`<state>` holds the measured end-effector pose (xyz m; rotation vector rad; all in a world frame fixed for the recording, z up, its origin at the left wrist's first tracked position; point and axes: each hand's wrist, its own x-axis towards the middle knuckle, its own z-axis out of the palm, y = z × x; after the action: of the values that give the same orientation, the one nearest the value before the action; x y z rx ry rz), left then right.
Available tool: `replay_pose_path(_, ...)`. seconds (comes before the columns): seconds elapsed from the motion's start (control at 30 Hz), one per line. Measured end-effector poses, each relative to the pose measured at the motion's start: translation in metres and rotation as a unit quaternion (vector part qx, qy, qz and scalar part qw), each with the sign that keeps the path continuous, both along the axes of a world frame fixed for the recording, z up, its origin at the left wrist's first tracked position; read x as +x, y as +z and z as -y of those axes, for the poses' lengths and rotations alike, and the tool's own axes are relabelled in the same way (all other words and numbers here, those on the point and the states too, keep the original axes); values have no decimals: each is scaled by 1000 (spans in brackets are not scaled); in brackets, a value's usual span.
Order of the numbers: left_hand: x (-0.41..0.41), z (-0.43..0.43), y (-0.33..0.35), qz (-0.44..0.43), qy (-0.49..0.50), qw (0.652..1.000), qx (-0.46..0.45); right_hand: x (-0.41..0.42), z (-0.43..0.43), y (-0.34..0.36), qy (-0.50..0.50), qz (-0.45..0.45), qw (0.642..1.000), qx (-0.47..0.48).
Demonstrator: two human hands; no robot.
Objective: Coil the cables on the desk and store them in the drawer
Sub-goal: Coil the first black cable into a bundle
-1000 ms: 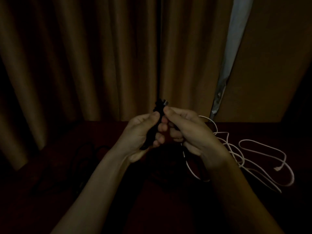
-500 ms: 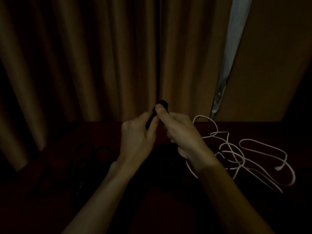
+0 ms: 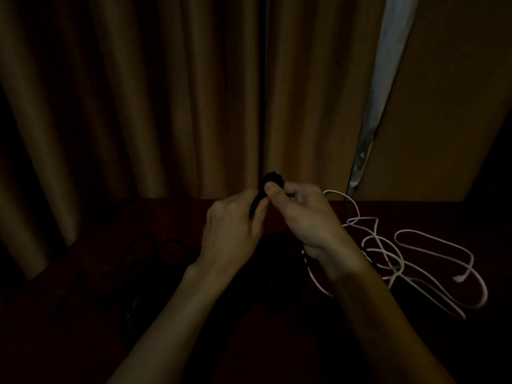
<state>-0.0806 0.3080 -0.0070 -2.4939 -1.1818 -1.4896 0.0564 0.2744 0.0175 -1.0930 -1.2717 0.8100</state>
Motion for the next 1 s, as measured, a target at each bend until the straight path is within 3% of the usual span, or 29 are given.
replay_pose_path(0.07,-4,0,9,64,-95,982,-149,5,3,2,36,10,999,5)
replay_pose_path(0.1,-7,2,15,111,-160,951,-238,7,6,3,61,13,998,7)
replay_pose_path(0.2,-12,13,29,267,-315,786,-461,11,10,7,130,7,991,20)
replay_pose_path(0.27,-12,17,32,307,-362,703,-530,14,11,9,135,26,990,34)
replay_pose_path(0.33,-11,16,31,315,-389,676,-541,17,12,11,109,58,992,41)
replay_pose_path(0.43,-6,12,26,326,-395,696,-503,14,14,14,101,54,993,26)
replay_pose_path(0.57,-1,8,24,403,-369,725,-420,2,14,14,100,0,995,-11)
replay_pose_path(0.67,-4,1,20,411,-310,794,-325,-8,12,10,94,21,995,-23)
replay_pose_path(0.77,-8,-5,8,294,-197,918,-182,-12,11,8,55,55,997,-9)
replay_pose_path(0.83,-9,-6,3,190,-135,970,-69,-13,10,8,22,89,996,12)
replay_pose_path(1.0,-10,-4,-2,62,-39,991,115,-17,9,5,-29,54,998,23)
